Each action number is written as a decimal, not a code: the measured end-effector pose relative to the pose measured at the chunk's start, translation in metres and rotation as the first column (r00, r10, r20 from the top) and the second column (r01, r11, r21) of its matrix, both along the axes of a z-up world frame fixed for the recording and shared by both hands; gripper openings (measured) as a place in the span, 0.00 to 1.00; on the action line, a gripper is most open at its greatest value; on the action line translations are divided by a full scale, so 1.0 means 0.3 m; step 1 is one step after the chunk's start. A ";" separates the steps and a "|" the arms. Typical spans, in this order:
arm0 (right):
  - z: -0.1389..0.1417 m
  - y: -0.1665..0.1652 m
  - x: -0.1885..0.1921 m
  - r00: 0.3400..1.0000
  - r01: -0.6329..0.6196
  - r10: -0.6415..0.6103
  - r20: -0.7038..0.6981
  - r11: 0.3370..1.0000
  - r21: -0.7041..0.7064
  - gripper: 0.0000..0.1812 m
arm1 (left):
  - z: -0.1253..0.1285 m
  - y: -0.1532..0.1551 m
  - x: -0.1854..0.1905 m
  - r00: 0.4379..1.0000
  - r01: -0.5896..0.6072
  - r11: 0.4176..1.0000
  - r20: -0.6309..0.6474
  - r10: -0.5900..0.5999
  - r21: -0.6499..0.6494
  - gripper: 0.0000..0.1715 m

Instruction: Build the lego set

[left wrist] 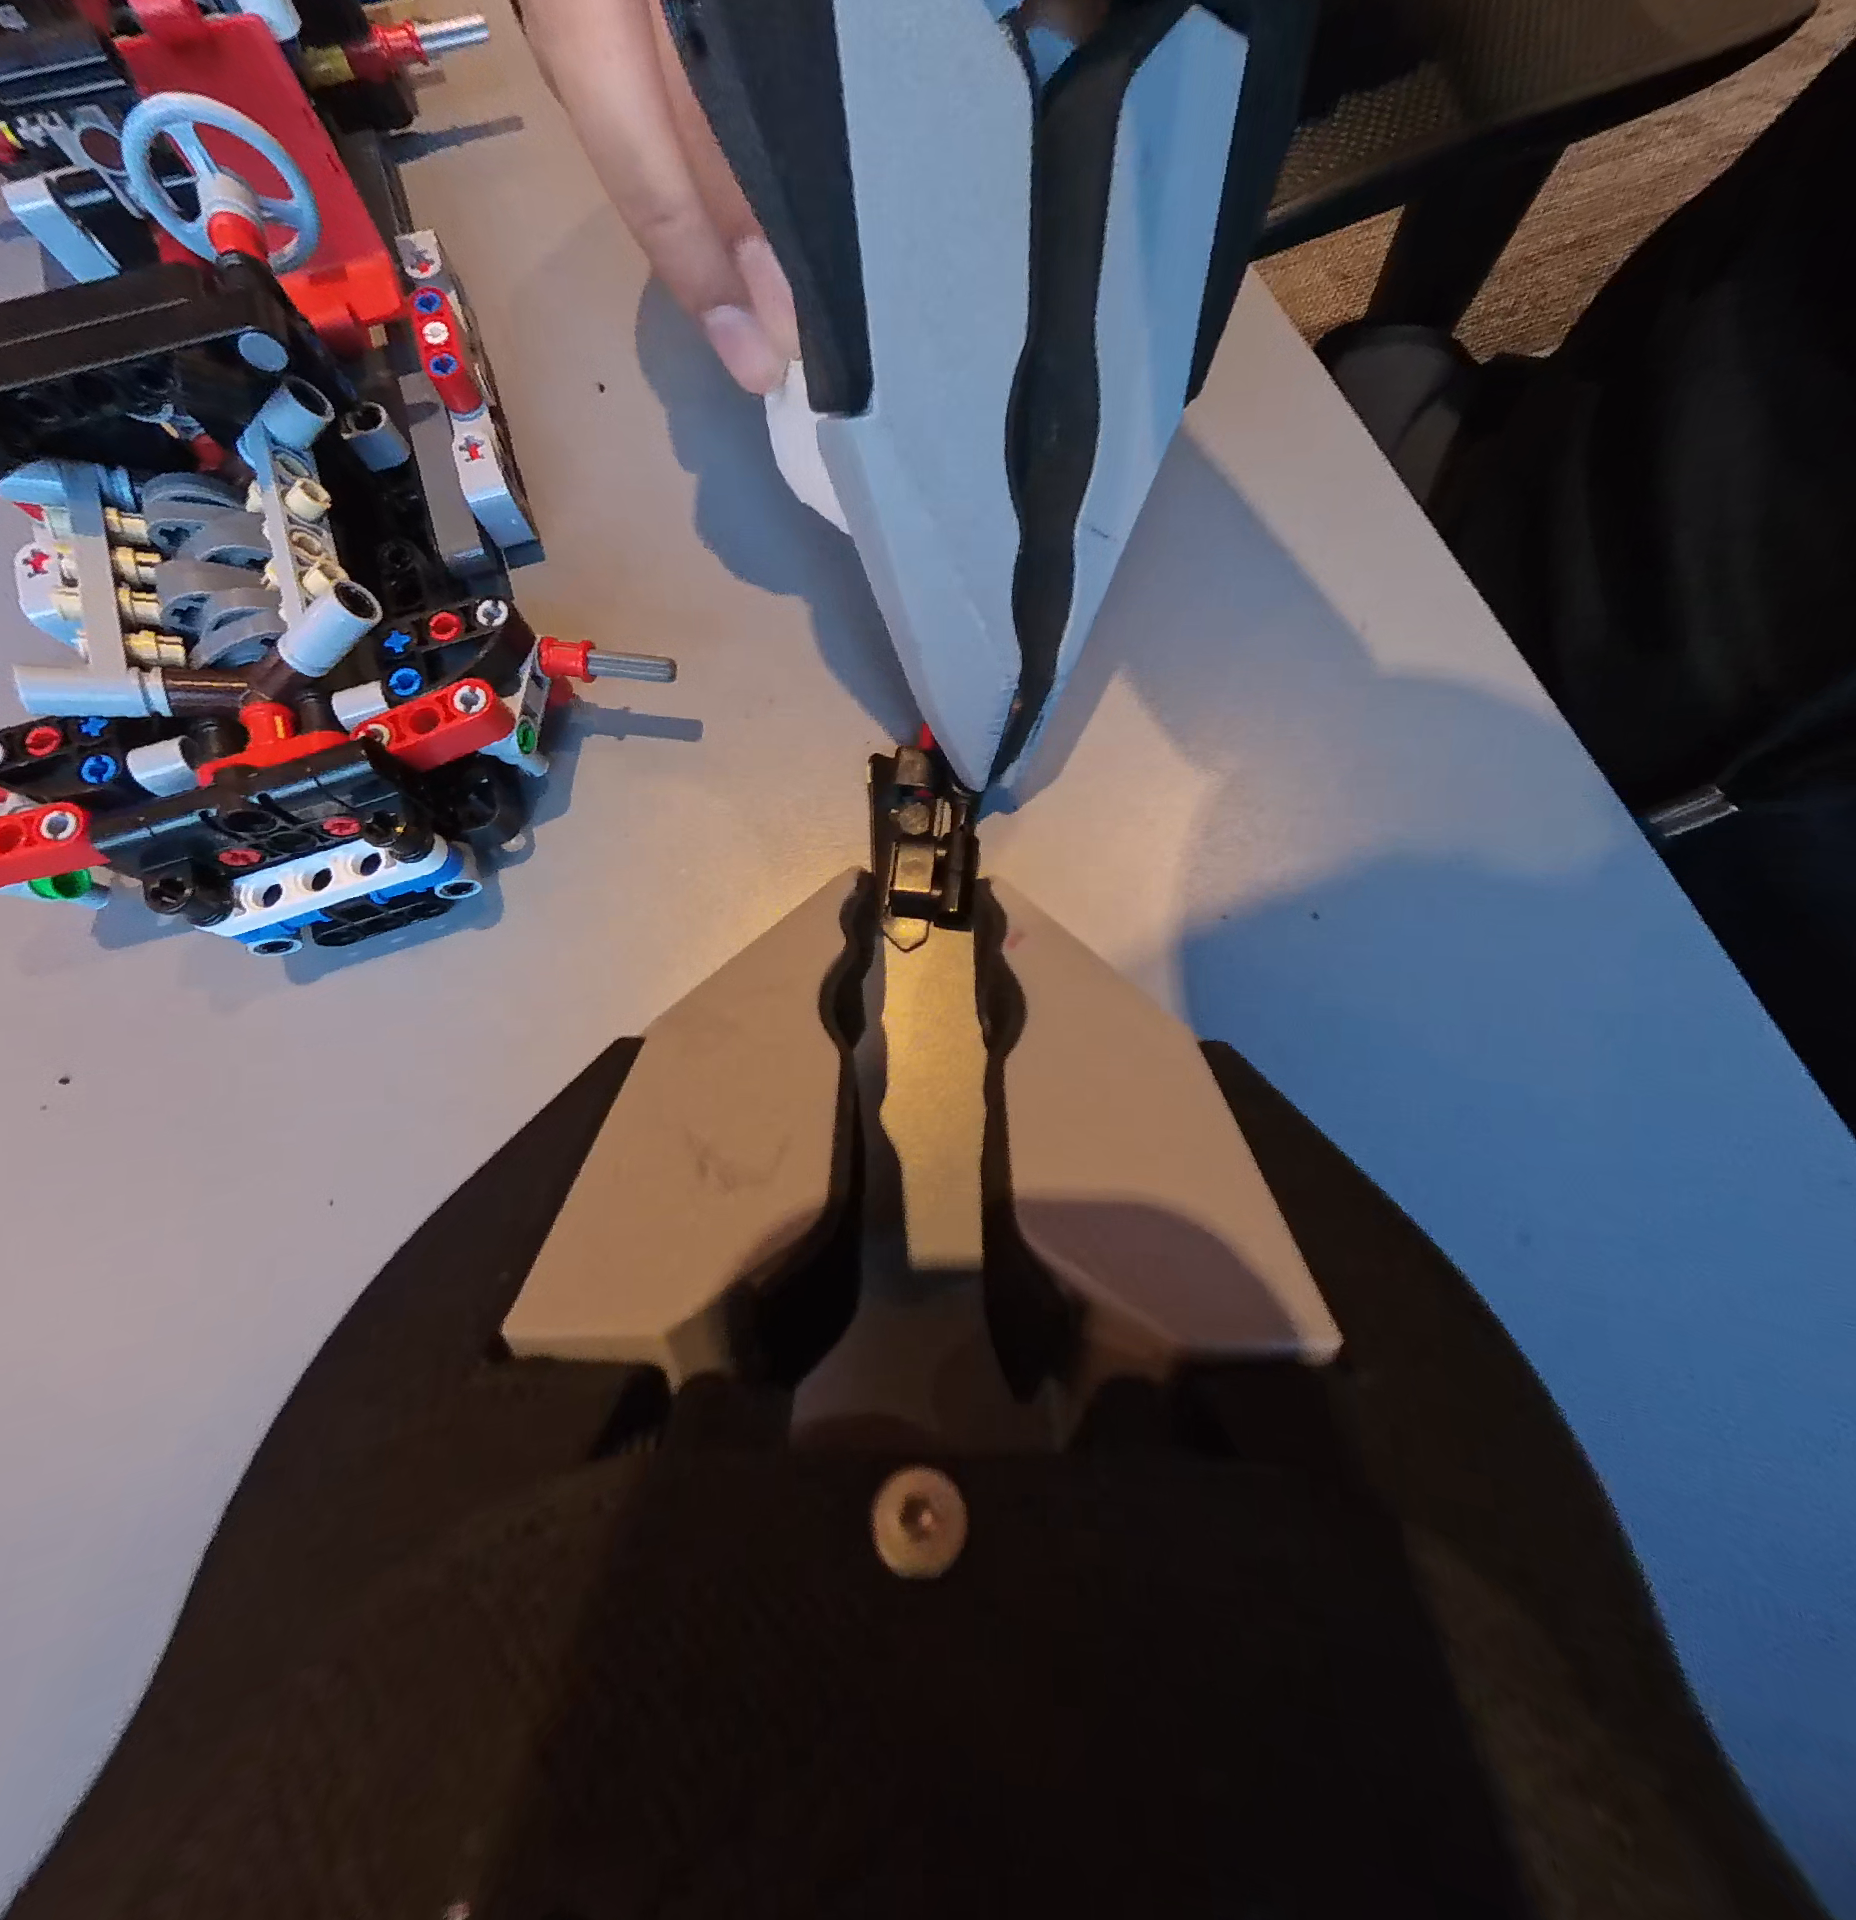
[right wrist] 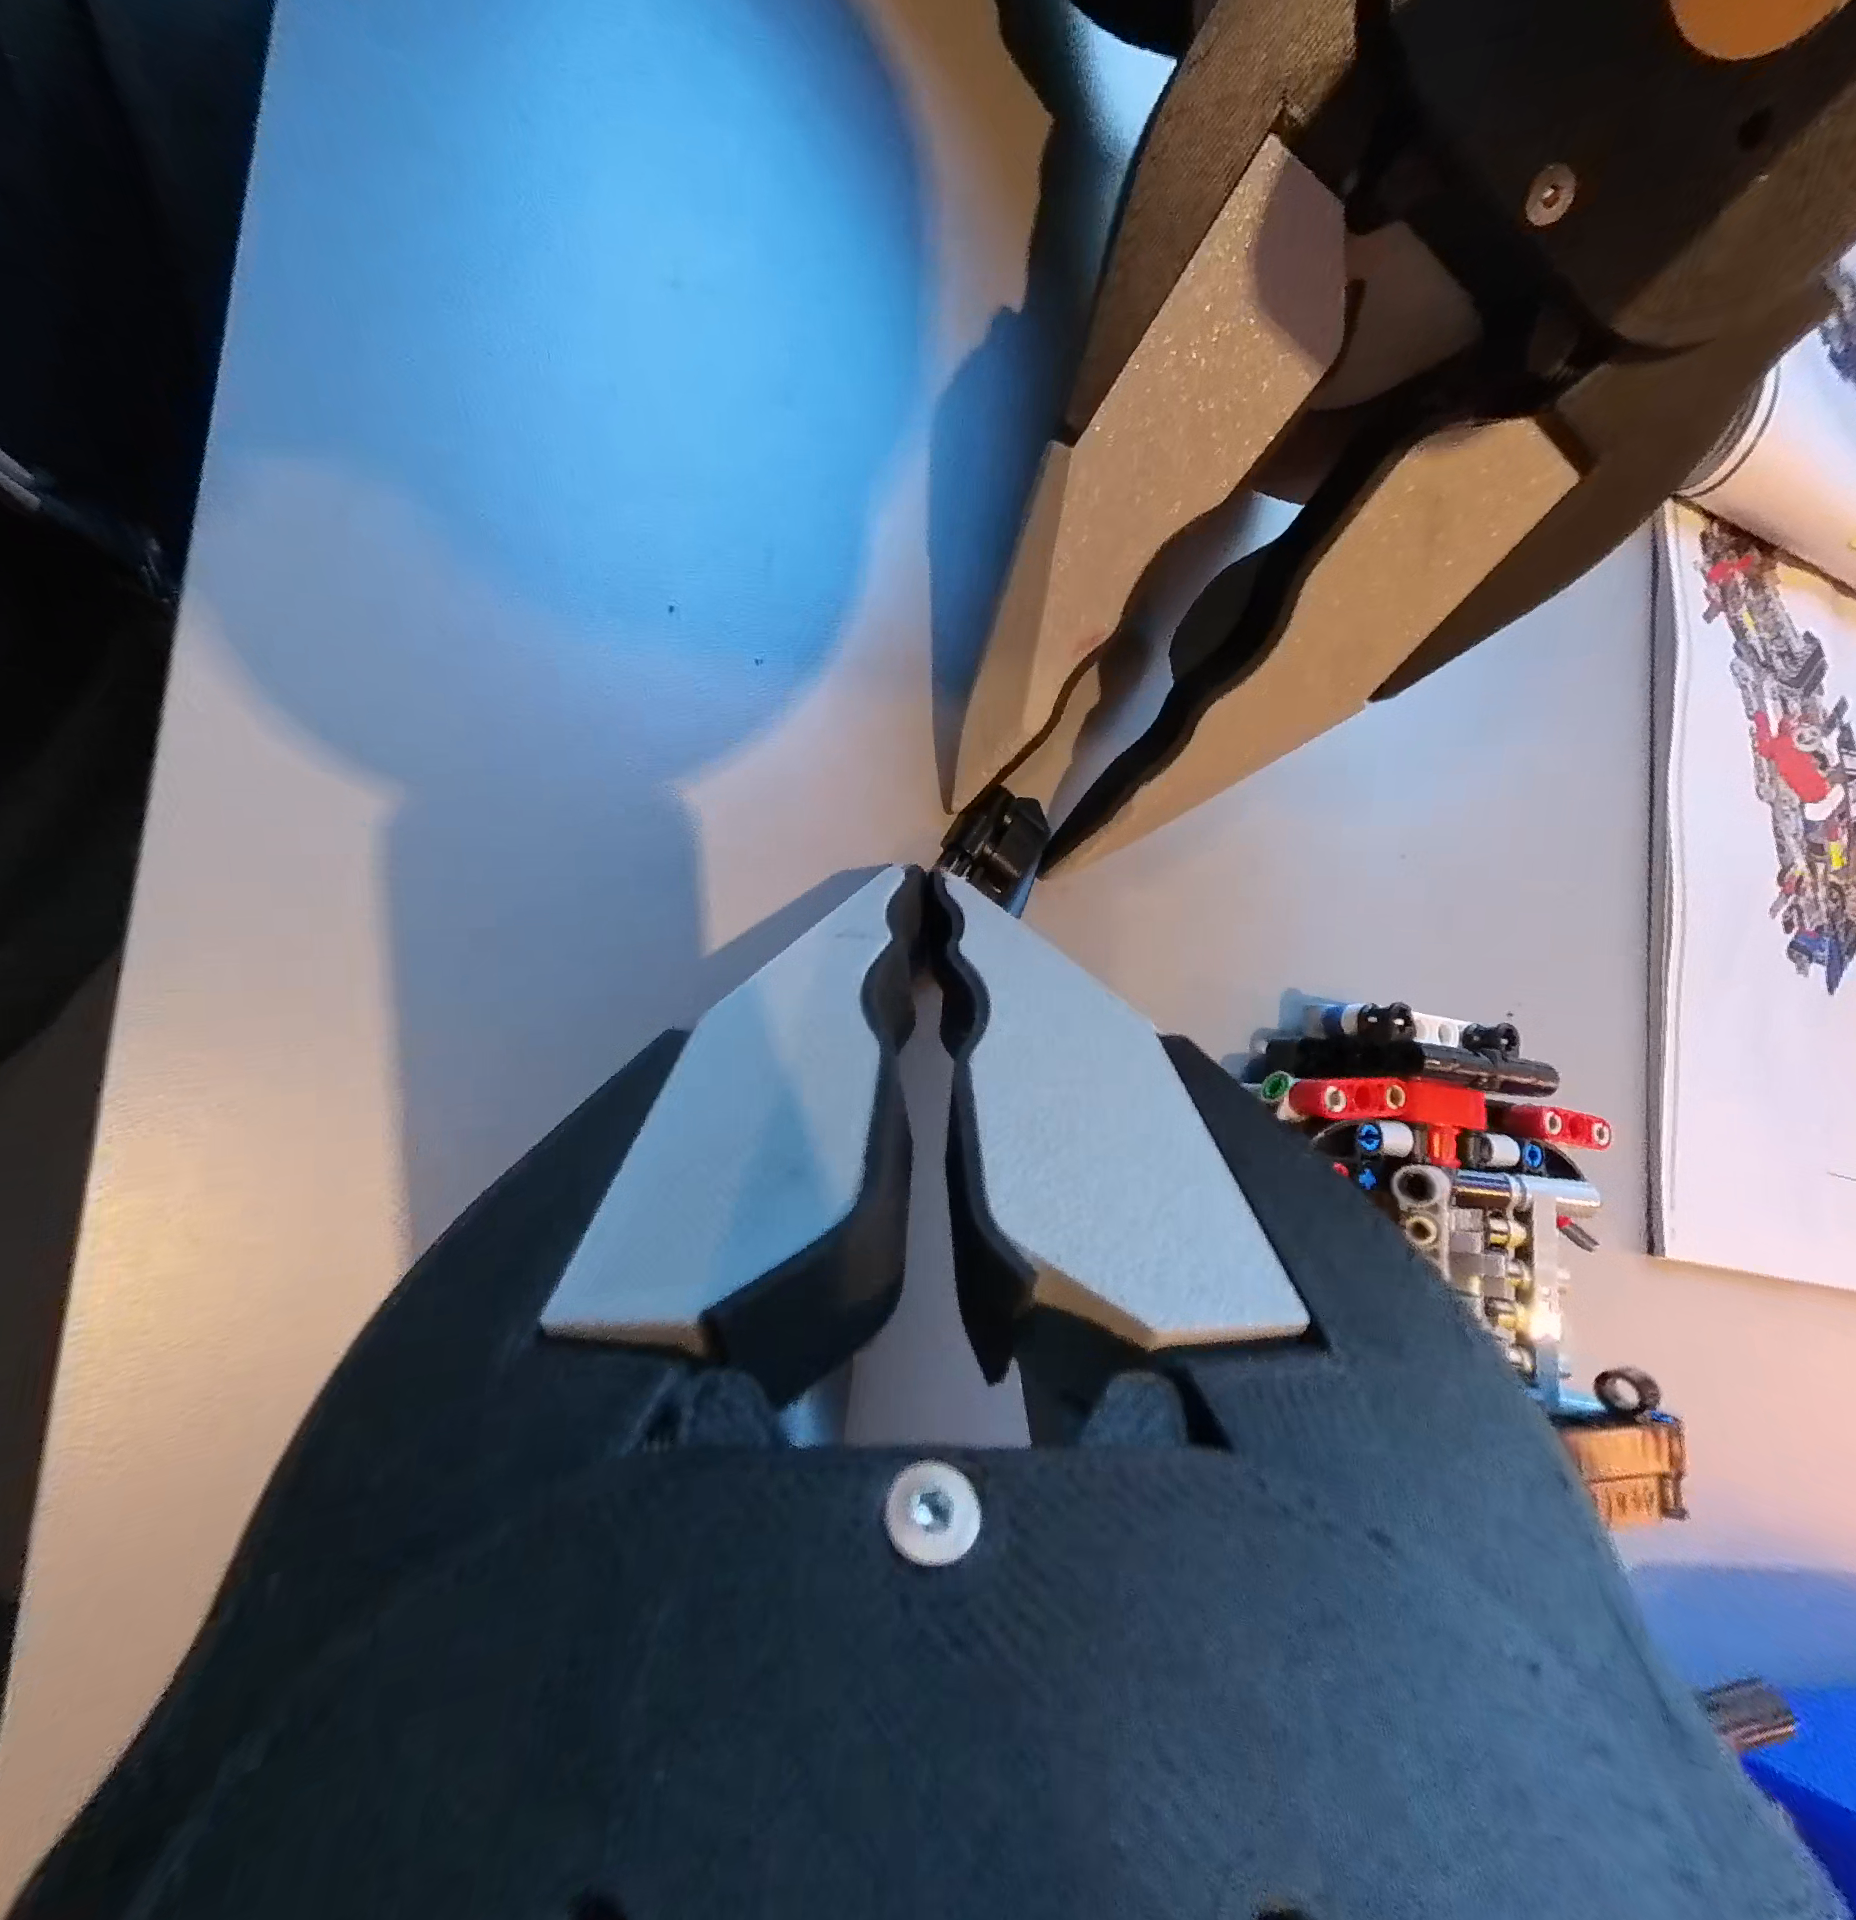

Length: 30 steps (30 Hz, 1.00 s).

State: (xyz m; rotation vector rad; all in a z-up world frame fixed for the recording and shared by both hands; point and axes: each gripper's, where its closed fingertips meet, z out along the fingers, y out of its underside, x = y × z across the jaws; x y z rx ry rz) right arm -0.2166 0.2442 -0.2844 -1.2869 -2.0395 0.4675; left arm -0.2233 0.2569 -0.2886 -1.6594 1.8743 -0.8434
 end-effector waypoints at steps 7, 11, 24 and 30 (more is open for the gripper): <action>-0.001 0.009 -0.002 0.999 -0.004 0.006 0.045 0.999 -0.044 0.00 | 0.000 0.005 -0.002 1.000 -0.007 1.000 -0.003 0.007 0.007 0.08; -0.001 0.008 -0.002 0.999 0.031 -0.030 0.015 0.999 -0.044 0.00 | 0.000 0.005 0.001 0.999 -0.043 0.999 -0.010 0.043 -0.027 0.09; 0.003 0.034 0.032 0.956 0.251 -0.256 -0.146 0.967 -0.053 0.00 | 0.005 0.017 0.032 0.979 -0.205 0.967 -0.011 0.205 -0.150 0.09; 0.004 0.032 0.035 0.952 0.268 -0.279 -0.124 0.958 -0.099 0.00 | 0.004 0.018 0.036 0.979 -0.204 0.971 -0.007 0.205 -0.127 0.09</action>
